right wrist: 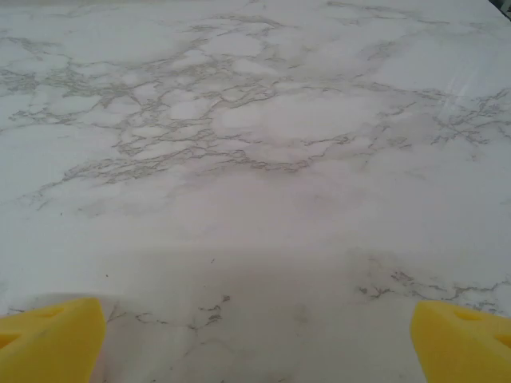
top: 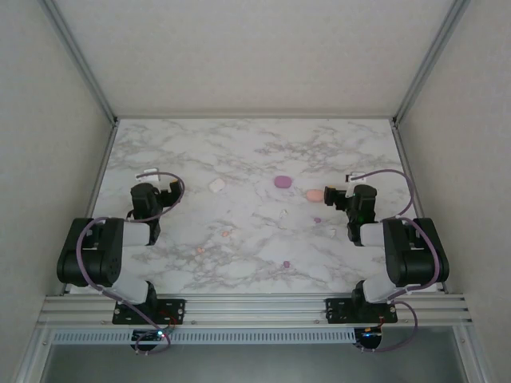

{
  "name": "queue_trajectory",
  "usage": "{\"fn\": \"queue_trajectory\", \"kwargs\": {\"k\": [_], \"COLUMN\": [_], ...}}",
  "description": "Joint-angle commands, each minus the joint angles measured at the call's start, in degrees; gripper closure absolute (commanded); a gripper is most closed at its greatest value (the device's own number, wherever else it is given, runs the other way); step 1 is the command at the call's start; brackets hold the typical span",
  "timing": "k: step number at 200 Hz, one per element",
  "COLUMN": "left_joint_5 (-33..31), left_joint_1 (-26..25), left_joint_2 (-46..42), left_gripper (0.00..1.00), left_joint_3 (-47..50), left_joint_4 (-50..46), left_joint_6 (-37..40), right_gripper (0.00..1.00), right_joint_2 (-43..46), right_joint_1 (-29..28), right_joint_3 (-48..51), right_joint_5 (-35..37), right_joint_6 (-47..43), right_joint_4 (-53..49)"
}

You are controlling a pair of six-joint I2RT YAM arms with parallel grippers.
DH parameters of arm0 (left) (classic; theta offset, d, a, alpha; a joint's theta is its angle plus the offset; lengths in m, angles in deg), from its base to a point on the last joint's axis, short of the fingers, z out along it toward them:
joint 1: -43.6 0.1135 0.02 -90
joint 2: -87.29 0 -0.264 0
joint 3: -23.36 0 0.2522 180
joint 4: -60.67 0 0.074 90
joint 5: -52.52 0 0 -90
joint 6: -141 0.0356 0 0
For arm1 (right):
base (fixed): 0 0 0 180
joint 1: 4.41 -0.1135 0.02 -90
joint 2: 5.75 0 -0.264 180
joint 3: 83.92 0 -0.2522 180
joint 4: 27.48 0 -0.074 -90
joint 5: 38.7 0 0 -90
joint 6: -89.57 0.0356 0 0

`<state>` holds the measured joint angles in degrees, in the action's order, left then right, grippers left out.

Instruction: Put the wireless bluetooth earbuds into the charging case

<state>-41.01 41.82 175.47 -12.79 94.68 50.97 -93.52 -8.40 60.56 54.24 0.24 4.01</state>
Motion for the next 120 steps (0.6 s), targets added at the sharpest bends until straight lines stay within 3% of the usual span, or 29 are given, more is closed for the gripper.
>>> {"fn": "queue_trajectory", "kwargs": {"k": [1, 120], "left_joint_5": [-0.86, -0.61], "left_joint_1": [-0.15, -0.06], "left_joint_2": [-0.16, -0.12], "left_gripper": [0.0, 0.0], "left_joint_3": [-0.92, -1.04], "left_joint_4": [-0.07, -0.24], "left_joint_6": [-0.41, -0.5], "right_gripper": [0.01, 0.01], "right_joint_2": [-0.39, -0.39], "right_joint_1": [0.3, 0.65], "right_joint_3": [-1.07, -1.26], "right_joint_5": [-0.04, -0.39], "right_joint_6": [0.04, 0.44], "right_joint_4": [1.6, 1.24]}}
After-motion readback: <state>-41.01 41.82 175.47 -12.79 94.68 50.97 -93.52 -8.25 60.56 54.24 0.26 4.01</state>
